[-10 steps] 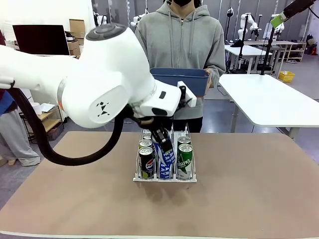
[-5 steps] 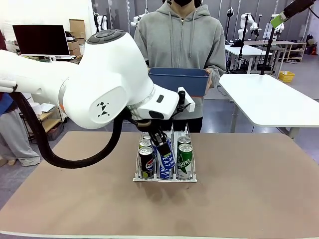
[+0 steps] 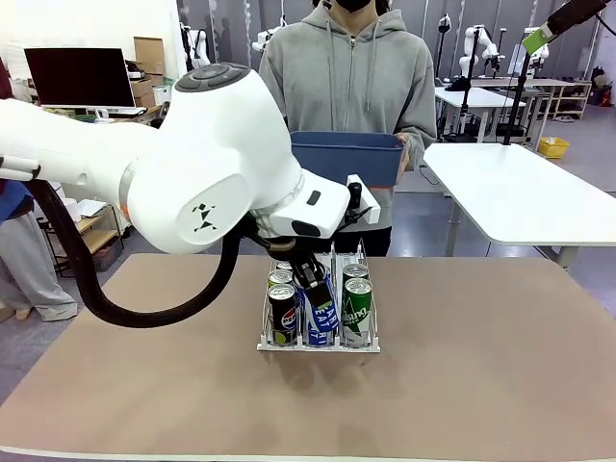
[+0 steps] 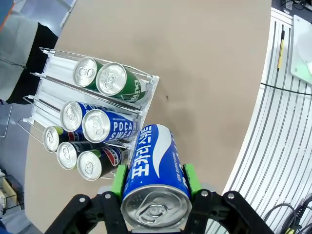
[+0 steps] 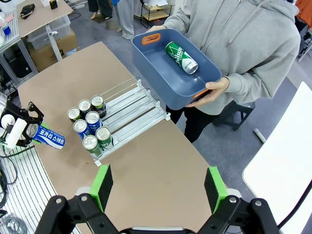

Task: Fill the beverage cans into the dispenser.
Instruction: Place the picked Ionic drink in the line of the Automatic Can Dispenser with the same cans.

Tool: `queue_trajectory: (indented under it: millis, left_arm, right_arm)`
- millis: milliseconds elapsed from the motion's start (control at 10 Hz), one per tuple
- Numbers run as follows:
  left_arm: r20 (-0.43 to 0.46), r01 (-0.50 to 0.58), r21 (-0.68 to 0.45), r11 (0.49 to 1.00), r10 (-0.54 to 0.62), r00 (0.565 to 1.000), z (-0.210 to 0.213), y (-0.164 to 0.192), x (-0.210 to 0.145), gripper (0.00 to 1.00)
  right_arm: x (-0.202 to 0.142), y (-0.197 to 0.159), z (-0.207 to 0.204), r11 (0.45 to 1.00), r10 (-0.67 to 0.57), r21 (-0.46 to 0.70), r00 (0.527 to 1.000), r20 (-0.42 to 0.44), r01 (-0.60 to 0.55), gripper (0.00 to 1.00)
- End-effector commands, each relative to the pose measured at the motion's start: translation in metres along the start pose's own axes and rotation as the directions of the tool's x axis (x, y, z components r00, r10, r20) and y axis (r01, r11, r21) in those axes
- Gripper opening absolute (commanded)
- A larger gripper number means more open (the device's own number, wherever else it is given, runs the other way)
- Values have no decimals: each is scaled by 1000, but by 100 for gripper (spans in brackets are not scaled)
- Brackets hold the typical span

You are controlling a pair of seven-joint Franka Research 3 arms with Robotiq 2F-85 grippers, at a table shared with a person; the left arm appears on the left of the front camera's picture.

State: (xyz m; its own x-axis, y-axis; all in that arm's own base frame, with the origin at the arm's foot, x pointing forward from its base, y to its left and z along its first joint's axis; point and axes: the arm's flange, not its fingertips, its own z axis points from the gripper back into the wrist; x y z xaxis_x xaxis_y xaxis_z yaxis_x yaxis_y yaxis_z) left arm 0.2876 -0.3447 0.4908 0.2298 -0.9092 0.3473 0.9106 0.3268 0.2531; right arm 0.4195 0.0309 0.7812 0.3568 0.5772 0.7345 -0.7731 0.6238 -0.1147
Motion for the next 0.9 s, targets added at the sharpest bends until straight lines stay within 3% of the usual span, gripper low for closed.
queue_trajectory:
  millis: [0,300,800]
  left_arm:
    - [-28,-2,53,999,3,1000,-15,1,9,57]
    - [-54,19,98,995,-14,998,-38,6,10,57]
    - [-32,-4,75,997,6,999,-63,25,8,57]
  right_arm:
    - [0,1,0,1000,-1,1,1000,0,1,100]
    - [0,1,0,1000,-1,1,1000,0,1,100]
    - [0,1,0,1000,-1,1,1000,0,1,100]
